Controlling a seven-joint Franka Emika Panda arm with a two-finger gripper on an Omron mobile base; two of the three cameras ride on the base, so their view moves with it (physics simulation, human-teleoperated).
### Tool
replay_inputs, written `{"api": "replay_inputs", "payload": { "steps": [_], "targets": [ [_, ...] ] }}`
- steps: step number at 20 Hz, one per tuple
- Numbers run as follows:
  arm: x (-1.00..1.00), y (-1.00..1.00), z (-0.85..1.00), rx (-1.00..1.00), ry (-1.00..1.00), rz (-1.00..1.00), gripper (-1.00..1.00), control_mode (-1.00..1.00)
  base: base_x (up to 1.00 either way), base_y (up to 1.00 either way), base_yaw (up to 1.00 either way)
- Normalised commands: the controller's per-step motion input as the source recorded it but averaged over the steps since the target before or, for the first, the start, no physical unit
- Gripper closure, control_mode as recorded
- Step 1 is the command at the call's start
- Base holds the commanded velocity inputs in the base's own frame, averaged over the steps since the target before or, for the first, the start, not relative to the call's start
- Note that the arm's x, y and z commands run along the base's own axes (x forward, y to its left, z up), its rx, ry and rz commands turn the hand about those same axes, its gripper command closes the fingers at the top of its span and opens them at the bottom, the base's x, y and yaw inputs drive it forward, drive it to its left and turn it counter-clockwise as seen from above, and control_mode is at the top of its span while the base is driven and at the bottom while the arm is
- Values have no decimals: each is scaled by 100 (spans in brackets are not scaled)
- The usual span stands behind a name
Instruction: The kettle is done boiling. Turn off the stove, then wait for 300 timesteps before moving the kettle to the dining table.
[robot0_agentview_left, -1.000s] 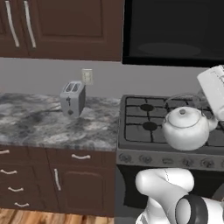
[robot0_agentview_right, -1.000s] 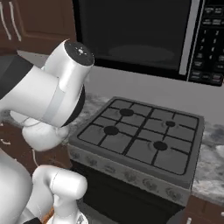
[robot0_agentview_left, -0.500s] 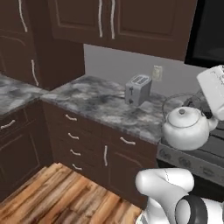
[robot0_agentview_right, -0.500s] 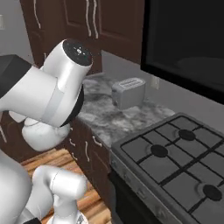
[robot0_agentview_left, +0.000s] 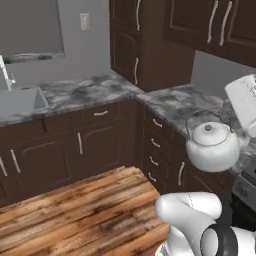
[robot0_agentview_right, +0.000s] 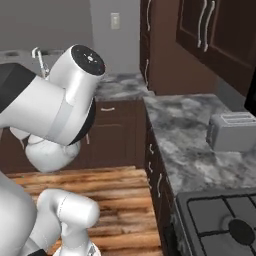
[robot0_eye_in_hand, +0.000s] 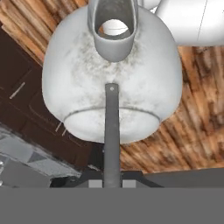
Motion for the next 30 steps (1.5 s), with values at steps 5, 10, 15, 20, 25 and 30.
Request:
{"api": "replay_inputs", "payload": {
  "steps": [5, 10, 15, 20, 25, 30],
  "targets": [
    [0, 0, 0, 0, 0, 0, 100, 100, -17, -3, 81],
    [0, 0, 0, 0, 0, 0, 100, 100, -6, -5, 78],
    [0, 0, 0, 0, 0, 0, 100, 100, 0, 0, 75],
    [0, 0, 0, 0, 0, 0, 100, 100, 0, 0, 71],
    [0, 0, 0, 0, 0, 0, 100, 100, 0, 0, 69],
    [0, 0, 0, 0, 0, 0, 100, 100, 14, 0, 65]
  ]
}}
